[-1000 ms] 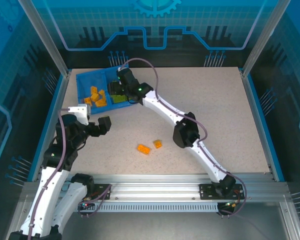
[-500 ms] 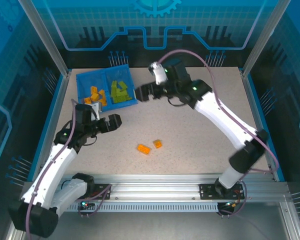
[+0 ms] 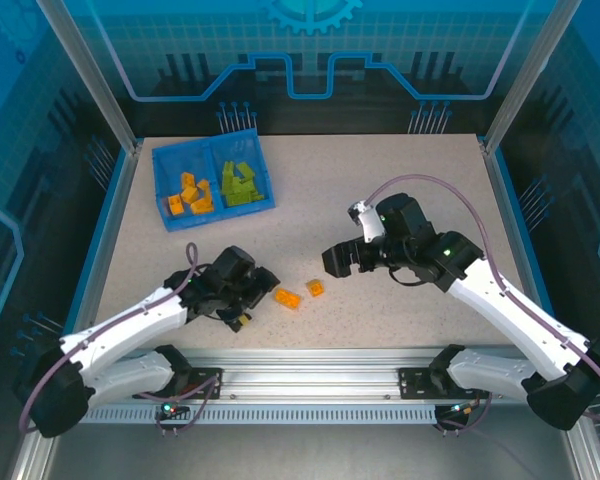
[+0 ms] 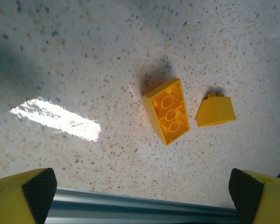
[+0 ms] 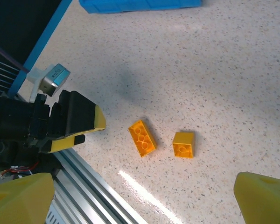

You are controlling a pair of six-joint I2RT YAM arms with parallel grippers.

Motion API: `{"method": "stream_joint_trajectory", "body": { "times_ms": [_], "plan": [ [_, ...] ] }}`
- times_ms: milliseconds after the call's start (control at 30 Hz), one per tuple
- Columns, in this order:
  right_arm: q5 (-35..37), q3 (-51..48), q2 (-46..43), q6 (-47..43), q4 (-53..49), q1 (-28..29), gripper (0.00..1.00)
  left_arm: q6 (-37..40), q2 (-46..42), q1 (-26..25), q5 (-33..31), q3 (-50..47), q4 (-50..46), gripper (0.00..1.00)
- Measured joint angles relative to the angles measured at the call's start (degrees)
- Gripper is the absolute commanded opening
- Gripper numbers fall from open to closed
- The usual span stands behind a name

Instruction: Sort the legos into containers by color

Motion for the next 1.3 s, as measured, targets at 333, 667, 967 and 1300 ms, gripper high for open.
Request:
{"method": "stream_joint_trajectory", "body": {
  "times_ms": [333, 667, 967, 1300],
  "plan": [
    [2.2, -0.1, -0.4, 0.2, -1.0, -0.5, 1.0, -5.2, 18.9, -0.3, 1.7, 9.2, 2.5, 0.95],
    [6.7, -1.1, -6.1, 0.9, -2.8, -1.5, 1.0, -5.6, 34.9, -0.3, 6.6, 17.9, 0.7, 0.65],
    [9.0, -3.1, -10.1, 2.6, -3.4, -3.1, 1.0, -5.9, 36.2, -0.3, 6.8, 17.4, -1.6, 0.5],
    [5.9, -3.0, -8.9, 2.9, -3.4, -3.3, 1.0, 1.3, 31.3, 1.0, -0.7, 17.9, -6.5, 0.38]
  ]
}}
